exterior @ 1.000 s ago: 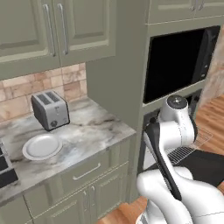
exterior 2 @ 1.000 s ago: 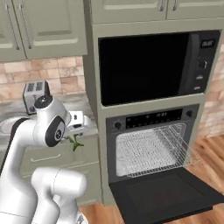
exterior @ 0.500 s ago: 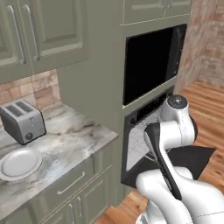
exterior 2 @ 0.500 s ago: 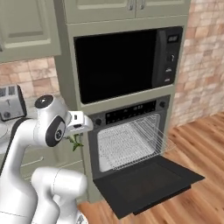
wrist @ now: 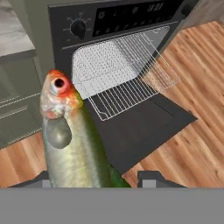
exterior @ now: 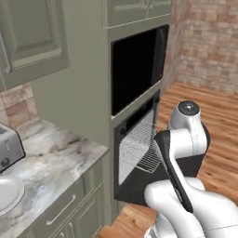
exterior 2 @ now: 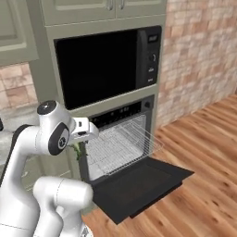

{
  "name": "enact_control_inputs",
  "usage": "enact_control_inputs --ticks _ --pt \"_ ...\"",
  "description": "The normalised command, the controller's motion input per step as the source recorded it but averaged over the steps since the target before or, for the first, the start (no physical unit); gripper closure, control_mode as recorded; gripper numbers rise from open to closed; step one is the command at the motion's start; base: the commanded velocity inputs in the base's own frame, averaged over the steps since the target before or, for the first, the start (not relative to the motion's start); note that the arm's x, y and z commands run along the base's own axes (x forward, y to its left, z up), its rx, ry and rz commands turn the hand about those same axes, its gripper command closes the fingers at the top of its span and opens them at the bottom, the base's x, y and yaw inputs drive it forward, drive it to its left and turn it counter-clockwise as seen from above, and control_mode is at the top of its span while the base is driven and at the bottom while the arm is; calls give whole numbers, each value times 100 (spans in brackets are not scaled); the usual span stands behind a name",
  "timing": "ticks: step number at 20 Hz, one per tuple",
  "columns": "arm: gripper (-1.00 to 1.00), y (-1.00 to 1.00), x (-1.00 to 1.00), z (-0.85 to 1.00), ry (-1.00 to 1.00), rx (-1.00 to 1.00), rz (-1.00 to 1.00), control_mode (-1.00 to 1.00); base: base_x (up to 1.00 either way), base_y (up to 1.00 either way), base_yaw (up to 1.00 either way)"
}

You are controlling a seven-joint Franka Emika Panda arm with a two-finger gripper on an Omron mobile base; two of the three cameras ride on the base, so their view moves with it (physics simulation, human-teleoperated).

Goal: Place the fish on the top rack of the oven, and slide the tray back inside. Close the oven door.

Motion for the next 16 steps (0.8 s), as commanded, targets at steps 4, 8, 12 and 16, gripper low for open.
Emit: enact_control_inputs --ticks 4,8,12,16 --pt "100 0 0 0 0 0 0 100 38 1 -30" --pt "100 0 0 0 0 0 0 100 38 19 -30" --pt "100 0 0 0 0 0 0 100 46 37 -29" --pt "100 0 0 0 0 0 0 100 43 36 -27"
